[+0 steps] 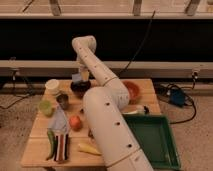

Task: Wipe purple bowl with sponge

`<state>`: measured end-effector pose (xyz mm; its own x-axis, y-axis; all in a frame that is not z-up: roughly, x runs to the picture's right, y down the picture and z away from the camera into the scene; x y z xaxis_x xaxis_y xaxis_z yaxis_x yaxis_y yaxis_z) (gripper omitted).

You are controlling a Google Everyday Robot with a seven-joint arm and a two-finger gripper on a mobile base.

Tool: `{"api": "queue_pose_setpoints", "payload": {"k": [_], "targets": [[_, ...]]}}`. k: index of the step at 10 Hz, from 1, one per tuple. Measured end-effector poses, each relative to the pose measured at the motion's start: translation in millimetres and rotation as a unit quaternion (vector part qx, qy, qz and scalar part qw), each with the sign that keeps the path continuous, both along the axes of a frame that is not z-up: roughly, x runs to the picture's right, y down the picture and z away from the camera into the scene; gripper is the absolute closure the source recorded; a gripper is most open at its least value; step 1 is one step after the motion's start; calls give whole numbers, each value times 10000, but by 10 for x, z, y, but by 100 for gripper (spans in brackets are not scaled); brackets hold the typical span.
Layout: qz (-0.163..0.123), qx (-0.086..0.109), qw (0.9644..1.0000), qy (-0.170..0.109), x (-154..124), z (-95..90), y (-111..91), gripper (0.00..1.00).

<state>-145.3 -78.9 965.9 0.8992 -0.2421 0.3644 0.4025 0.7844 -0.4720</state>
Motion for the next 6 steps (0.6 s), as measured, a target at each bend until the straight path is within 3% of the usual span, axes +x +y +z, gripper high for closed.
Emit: {"api": "queue_pose_setpoints", "payload": {"k": [3,6], "targets": [[-133,-35,9996,-257,-138,-107,172,100],[-241,-135,9988,-410,-89,-264,414,100]]}}
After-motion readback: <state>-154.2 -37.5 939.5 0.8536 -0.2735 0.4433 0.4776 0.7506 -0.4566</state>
